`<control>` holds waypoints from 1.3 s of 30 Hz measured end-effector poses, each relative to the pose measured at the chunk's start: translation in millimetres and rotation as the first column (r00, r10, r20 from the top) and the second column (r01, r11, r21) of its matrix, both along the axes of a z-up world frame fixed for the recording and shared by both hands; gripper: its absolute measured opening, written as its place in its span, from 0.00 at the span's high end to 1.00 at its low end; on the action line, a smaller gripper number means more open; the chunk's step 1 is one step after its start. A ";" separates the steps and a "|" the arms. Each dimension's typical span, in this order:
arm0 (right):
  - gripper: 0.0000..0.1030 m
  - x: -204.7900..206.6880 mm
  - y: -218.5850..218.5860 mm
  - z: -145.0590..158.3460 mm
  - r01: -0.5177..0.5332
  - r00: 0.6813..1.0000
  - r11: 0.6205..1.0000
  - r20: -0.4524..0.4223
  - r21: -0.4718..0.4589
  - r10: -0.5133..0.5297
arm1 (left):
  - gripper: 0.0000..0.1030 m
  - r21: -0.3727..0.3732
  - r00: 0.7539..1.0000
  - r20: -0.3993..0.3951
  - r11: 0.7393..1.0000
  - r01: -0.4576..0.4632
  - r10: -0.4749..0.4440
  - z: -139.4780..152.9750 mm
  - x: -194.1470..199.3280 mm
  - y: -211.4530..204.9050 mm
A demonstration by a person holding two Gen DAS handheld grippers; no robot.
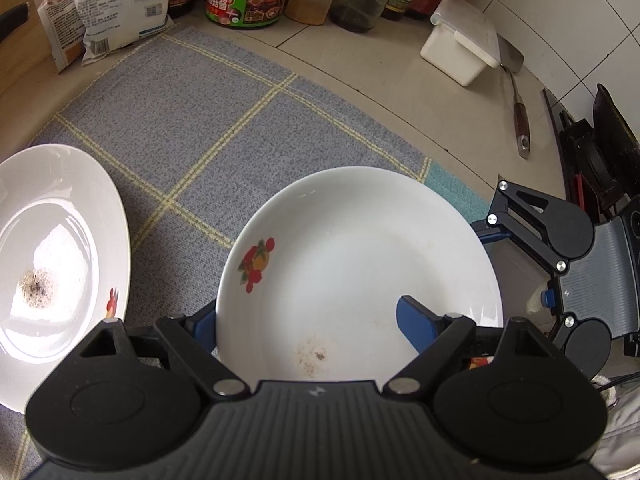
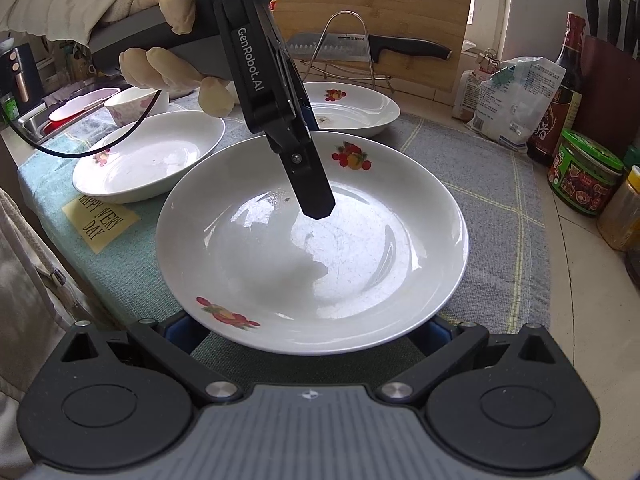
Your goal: Organize plates and bowls
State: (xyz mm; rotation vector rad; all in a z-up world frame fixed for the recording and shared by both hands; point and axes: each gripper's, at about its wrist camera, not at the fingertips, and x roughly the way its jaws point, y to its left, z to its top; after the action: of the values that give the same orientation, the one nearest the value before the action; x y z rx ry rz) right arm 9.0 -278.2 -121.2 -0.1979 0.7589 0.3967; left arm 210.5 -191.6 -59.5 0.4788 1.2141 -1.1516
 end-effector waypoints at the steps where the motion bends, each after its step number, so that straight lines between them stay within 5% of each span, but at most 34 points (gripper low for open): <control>1: 0.00 0.4 -1.2 1.1 0.001 1.000 1.000 0.002 -0.002 -0.001 | 0.15 -0.003 1.000 0.001 1.000 -0.001 0.001 0.9 1.1 -1.7; 39: 0.00 87.3 -84.5 -0.3 0.047 0.999 0.999 0.005 -0.027 -0.047 | 0.15 -0.046 0.997 0.074 0.999 -0.012 0.015 -14.9 85.0 -97.2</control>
State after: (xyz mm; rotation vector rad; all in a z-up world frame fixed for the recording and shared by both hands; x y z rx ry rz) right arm 96.3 -362.8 -121.4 -0.2059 0.7635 0.3413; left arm 295.6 -288.8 -74.4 0.4746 1.1229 -1.1380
